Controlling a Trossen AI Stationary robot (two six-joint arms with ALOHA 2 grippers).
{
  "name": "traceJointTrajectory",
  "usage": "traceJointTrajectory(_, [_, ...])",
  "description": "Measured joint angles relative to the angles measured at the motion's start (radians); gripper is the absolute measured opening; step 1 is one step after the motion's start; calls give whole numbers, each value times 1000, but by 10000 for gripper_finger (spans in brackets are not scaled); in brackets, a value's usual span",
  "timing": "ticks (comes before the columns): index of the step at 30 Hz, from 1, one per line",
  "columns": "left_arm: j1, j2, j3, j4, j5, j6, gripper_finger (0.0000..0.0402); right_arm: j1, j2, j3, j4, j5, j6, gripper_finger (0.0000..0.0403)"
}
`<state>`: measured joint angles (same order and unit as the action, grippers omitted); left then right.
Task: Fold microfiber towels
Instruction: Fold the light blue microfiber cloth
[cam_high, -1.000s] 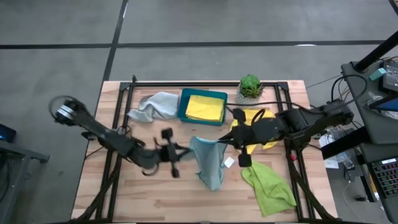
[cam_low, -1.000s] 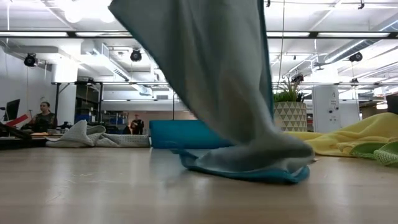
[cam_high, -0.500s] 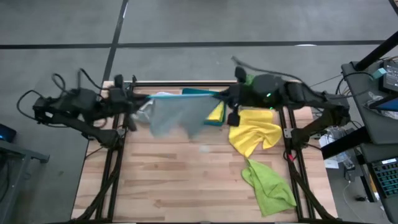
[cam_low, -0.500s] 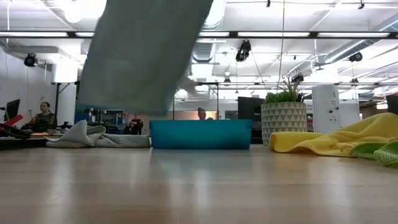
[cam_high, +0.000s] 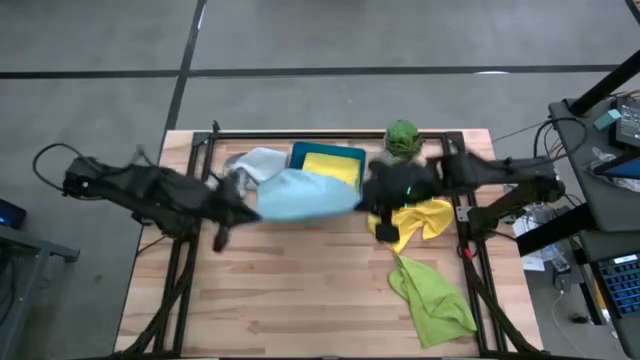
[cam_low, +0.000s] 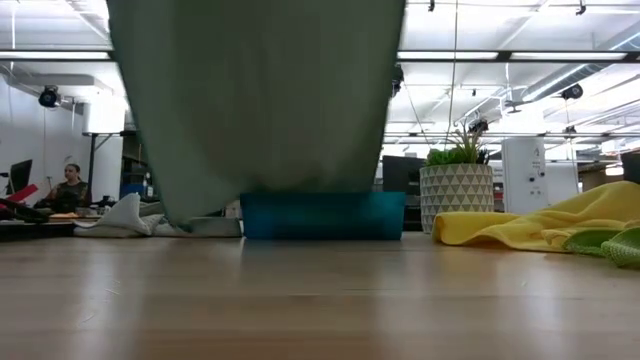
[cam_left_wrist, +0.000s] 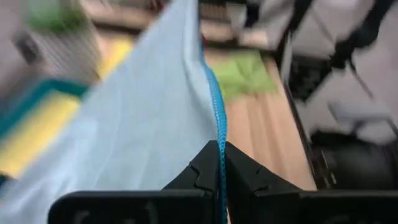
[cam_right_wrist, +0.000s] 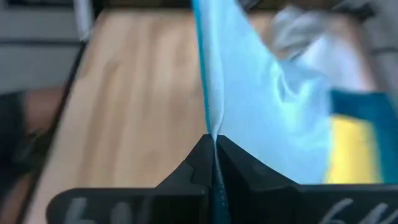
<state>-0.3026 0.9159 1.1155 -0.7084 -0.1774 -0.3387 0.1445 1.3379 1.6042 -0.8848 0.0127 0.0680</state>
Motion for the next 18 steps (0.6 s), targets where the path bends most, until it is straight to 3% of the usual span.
traceJointTrajectory(7, [-161,172,-118,132,93,-163,0,182,1,-200,73,-18,189,8])
traceJointTrajectory(18, [-374,514,-125,409,167,-371,0,376,8,-512,479,-24,489,8])
